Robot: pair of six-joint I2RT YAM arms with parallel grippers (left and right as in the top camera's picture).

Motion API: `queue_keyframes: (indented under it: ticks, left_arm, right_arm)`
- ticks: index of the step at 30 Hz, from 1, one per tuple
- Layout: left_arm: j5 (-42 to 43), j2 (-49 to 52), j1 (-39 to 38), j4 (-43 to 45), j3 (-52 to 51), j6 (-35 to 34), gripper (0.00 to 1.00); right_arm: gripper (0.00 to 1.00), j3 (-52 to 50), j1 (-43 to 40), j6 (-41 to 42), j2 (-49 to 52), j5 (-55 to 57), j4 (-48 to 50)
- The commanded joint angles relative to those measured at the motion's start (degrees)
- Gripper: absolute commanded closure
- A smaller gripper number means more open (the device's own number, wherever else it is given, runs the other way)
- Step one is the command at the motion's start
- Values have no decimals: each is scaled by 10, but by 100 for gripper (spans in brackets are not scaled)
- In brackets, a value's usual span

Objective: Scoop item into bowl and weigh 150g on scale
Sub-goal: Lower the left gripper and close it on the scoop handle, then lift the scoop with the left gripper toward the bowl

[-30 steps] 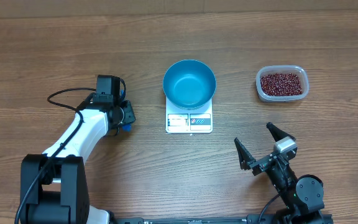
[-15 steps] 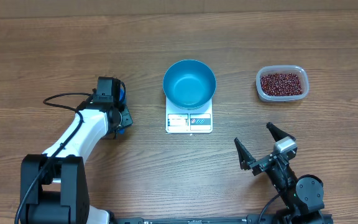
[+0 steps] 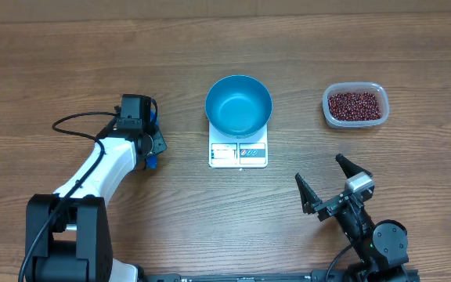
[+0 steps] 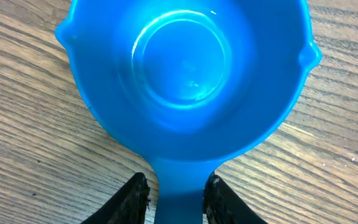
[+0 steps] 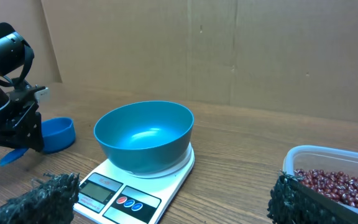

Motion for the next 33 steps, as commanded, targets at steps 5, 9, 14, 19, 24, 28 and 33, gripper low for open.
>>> queue_keyframes:
  ticks: [5,9,14,19,24,28,33]
  left_arm:
    - [-3,5,2,6,-1,2,67]
    - [-3,5,2,9,-1,3,69]
    - [-2,5,2,9,1,3,74]
    - [26,1,2,-3,20,16,79]
    - [25,-13,3,-51,65,13,79]
    - [46,-28,3,-99,117,11,79]
    - [72,-41,10,-163,194,-1,81]
  right_arm:
    - [0,-6,3,2,-5,5,3]
    - [0,-6,3,2,-5,5,3]
    - [0,-6,3,2,-5,5,3]
    - [0,-6,3,2,-5,5,3]
    - [0,-6,3,2,-5,5,3]
    - [0,-6,3,2,-5,5,3]
    - [0,-6,3,2,-5,5,3]
